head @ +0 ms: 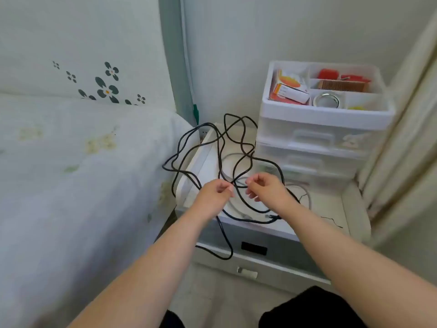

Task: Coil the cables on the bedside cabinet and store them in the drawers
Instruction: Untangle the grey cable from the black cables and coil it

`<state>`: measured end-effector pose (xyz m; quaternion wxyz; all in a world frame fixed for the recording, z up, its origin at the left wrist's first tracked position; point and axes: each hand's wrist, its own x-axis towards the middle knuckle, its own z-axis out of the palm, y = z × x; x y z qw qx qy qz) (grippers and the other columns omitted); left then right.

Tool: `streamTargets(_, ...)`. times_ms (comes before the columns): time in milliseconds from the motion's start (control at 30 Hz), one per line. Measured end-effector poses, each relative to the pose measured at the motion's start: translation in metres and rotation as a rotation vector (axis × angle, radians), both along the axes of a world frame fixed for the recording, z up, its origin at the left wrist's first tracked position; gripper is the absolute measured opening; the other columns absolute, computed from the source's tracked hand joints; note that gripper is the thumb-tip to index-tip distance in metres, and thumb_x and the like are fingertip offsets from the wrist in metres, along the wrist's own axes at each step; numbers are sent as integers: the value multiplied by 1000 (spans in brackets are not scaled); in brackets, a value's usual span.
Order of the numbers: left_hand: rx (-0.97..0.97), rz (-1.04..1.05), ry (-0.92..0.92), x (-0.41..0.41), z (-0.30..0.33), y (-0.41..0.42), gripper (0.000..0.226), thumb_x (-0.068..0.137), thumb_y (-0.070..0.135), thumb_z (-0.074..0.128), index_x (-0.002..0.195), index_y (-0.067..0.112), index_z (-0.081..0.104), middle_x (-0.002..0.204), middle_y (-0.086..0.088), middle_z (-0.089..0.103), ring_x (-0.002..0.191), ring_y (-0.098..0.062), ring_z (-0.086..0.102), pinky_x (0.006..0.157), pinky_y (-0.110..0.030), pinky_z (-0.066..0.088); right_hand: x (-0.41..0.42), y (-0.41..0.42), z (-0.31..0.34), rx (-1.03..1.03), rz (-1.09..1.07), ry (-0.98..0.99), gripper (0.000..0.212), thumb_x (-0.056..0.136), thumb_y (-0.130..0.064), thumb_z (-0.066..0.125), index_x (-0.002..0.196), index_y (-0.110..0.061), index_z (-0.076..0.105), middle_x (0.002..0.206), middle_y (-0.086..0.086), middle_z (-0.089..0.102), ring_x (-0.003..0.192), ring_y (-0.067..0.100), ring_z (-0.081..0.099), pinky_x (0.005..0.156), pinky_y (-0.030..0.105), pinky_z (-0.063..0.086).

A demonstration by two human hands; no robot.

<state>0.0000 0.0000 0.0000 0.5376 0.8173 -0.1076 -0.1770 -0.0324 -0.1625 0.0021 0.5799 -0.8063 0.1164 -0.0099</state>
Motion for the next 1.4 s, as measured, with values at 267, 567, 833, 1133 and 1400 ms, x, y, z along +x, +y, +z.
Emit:
streamTargets(267,128,115,-78,-43,-42,18,12,97,24,50,103,21,61,99,5,63,93,-11,56,79,-22,40,-40,16,-45,-661,125,115,34,98,-25,40,125,-21,59,127,0,61,116,21,55,93,31,45)
streamTargets(567,168,108,-83,-33,-48,20,27,97,28,49,121,16,55,107,3,58,96,-12,54,82,-24,39,-15,32,-75,-1004,-18,144,25,95,-22,46,106,-7,63,113,10,54,106,29,52,73,32,42)
streamTargets(833,-217,119,136,-46,-14,23,67,98,56,16,145,13,37,146,1,42,124,-18,51,104,-40,42,-23,52,-12,-359,-217,-317,16,97,-31,48,99,-20,58,94,-3,62,88,17,58,74,34,48)
streamTargets(1133,-496,339,247,-73,2,26,27,103,23,37,117,11,58,93,-3,62,85,-13,63,67,-26,49,-76,70,-33,-412,203,-228,24,87,-37,61,109,-30,52,117,-9,52,93,11,57,84,40,49)
streamTargets(1400,-421,432,83,-91,14,6,32,103,27,32,89,20,60,71,2,41,56,-12,37,57,-26,40,-91,78,-21,-145,-100,-386,28,98,-31,38,123,-20,31,113,-7,52,95,14,60,84,47,49)
